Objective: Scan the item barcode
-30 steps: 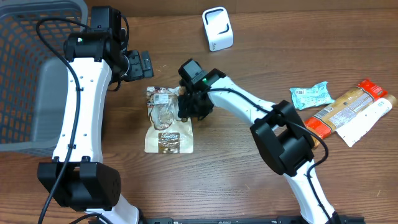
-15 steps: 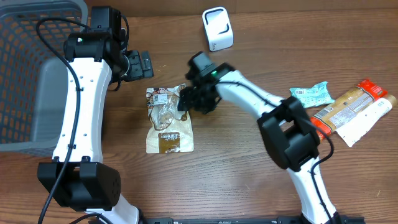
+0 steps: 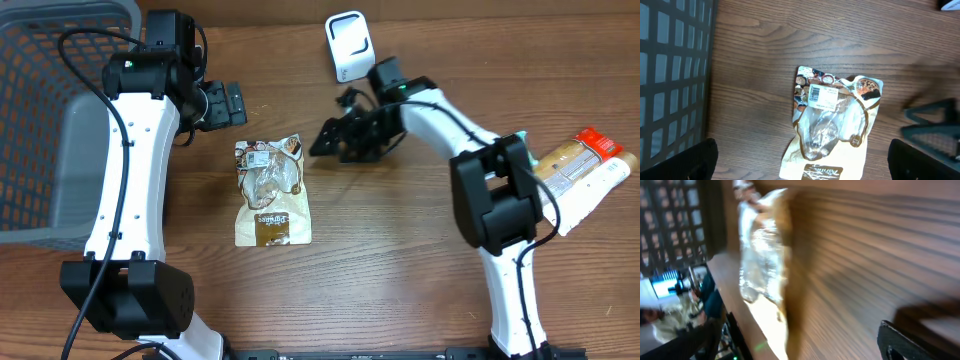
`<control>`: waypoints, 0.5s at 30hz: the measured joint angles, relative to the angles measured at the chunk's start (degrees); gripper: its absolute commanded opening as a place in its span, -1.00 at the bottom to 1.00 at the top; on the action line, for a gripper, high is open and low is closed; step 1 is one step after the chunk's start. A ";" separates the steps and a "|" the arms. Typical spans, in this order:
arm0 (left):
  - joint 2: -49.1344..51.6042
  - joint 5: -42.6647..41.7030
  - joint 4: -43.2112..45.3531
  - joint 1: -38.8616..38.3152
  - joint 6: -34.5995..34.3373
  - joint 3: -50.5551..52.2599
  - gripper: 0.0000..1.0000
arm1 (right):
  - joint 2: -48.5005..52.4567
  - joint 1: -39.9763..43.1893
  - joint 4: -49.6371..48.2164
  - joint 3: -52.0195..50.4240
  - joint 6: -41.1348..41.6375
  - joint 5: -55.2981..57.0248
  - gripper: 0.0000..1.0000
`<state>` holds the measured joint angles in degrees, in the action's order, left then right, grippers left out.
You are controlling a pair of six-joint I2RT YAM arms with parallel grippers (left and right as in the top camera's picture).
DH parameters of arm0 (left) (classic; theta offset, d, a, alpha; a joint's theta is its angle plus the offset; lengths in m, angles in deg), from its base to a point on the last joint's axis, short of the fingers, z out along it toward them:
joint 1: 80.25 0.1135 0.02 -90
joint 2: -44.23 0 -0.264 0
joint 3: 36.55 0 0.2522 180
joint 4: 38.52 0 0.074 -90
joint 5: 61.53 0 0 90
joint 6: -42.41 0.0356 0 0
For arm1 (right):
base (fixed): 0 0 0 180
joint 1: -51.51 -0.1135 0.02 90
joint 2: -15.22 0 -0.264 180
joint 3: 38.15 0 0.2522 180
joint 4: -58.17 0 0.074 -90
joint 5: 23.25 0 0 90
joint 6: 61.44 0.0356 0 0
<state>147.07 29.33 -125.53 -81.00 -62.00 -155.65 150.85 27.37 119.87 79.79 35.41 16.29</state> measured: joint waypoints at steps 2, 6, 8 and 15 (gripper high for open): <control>0.00 0.00 0.00 0.00 0.00 0.00 0.99 | 0.00 -2.93 -3.69 -1.03 1.33 0.07 1.00; 0.00 0.00 0.00 0.00 0.00 0.00 0.99 | 0.09 -9.40 -13.07 -3.72 6.93 0.87 0.89; 0.00 0.00 0.00 0.00 0.00 0.00 0.99 | 0.35 -12.15 -16.41 -4.13 9.77 1.64 0.72; 0.00 0.00 -0.02 0.00 0.00 0.00 1.00 | 3.39 -16.17 -21.07 -4.24 18.84 3.08 -0.67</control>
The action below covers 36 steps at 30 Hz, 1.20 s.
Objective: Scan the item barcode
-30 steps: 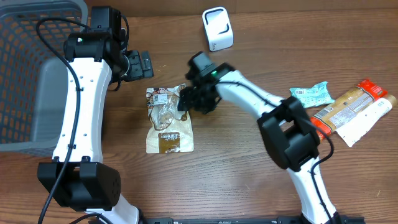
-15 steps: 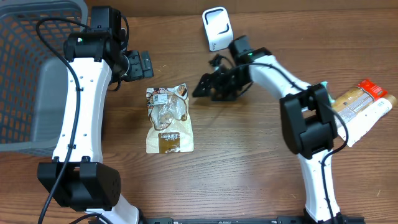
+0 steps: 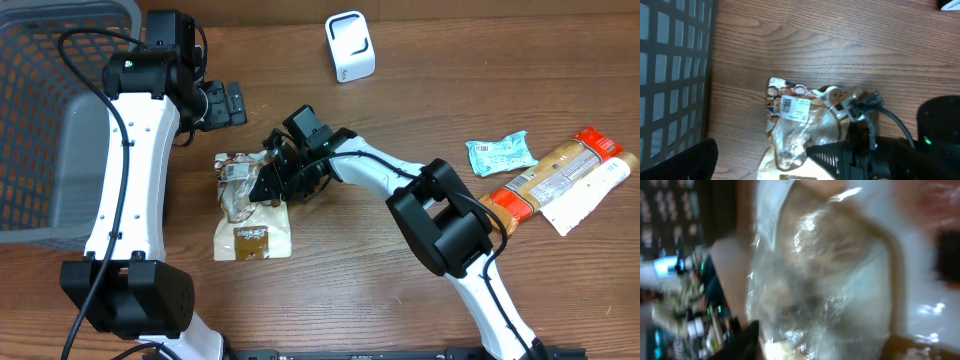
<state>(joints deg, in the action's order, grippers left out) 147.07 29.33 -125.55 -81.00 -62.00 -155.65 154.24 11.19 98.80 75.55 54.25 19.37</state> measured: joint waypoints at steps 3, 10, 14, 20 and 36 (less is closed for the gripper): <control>-0.02 0.00 0.00 0.00 0.00 0.00 0.99 | 1.60 0.26 -0.85 0.02 3.08 0.00 -0.93; 0.00 0.00 0.02 0.00 0.00 0.00 1.00 | 2.10 0.94 -1.36 0.02 4.98 -1.11 -0.93; 0.00 0.00 0.02 0.00 0.00 0.00 0.99 | 1.42 2.23 1.42 0.02 4.39 -0.87 -0.92; 0.00 0.00 0.02 0.00 0.00 0.00 1.00 | -3.74 8.85 10.29 -0.72 -2.64 1.33 -0.92; 0.00 0.00 0.02 0.00 0.00 0.00 1.00 | -31.58 21.14 30.10 -0.94 -33.11 -12.28 -0.93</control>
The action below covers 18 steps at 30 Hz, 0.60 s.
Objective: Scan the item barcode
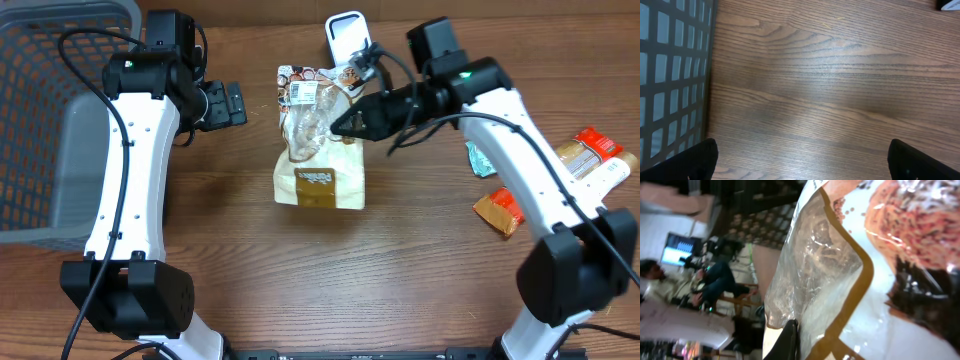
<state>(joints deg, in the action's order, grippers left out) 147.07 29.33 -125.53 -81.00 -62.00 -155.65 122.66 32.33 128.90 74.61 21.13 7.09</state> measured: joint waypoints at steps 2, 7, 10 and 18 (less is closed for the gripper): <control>-0.02 0.02 0.00 0.00 0.00 0.00 0.99 | -1.16 1.42 2.10 -0.02 -3.56 -1.90 -0.93; -0.02 0.00 0.00 0.00 0.00 0.00 1.00 | -4.55 5.49 4.90 -0.02 -9.40 -4.07 -0.93; 0.00 0.00 0.00 0.00 0.00 0.00 1.00 | -7.17 6.80 5.25 -0.02 -11.08 -4.48 -0.93; 0.00 0.00 0.00 0.00 0.00 0.00 1.00 | -13.44 6.75 5.40 -0.02 -12.81 -5.73 -0.93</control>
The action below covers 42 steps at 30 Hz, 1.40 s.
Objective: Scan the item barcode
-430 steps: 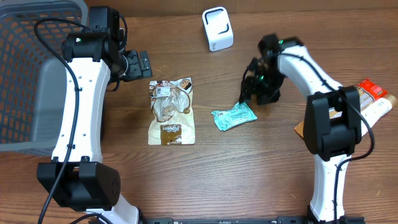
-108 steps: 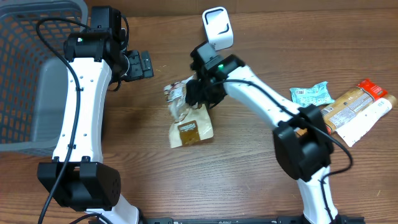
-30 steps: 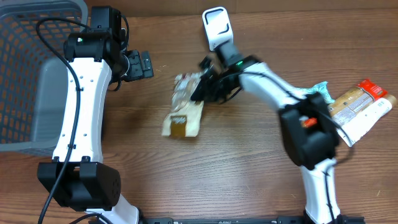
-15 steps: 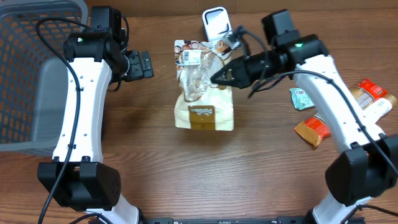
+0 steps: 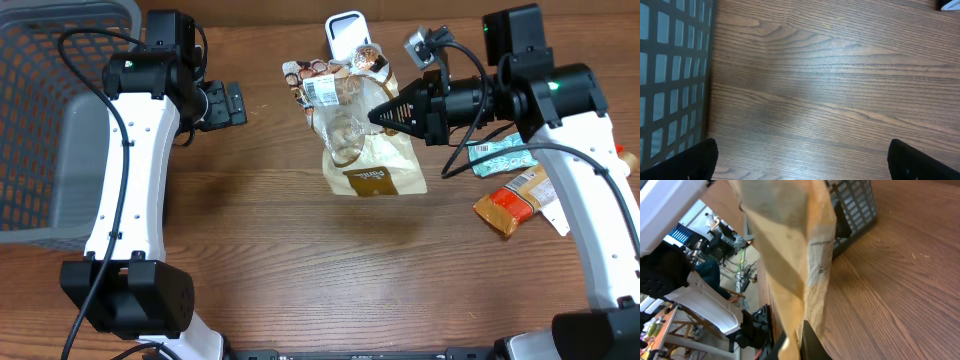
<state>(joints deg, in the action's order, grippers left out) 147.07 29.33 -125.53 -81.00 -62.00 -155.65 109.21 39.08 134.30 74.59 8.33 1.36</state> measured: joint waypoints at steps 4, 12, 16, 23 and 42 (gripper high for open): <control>-0.02 0.00 0.00 0.00 0.00 0.00 1.00 | -0.31 0.00 0.31 0.00 -0.17 -0.24 -0.93; 0.00 0.02 0.00 0.00 0.00 0.00 0.99 | -0.28 -0.44 -0.39 0.00 2.01 2.91 -0.93; 0.00 0.00 0.00 0.00 0.00 0.00 0.99 | 0.04 -3.43 -0.85 0.00 7.69 15.54 -0.93; 0.00 0.00 0.00 0.00 0.00 0.00 0.99 | 5.42 -14.64 0.20 0.00 16.57 44.02 -0.93; 0.00 0.00 0.00 0.00 0.00 0.00 1.00 | 21.05 -23.41 6.69 -0.24 29.62 86.88 -0.92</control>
<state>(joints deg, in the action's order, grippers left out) 147.07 29.33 -125.53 -81.00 -62.00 -155.65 130.26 15.67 140.99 74.35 37.94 88.24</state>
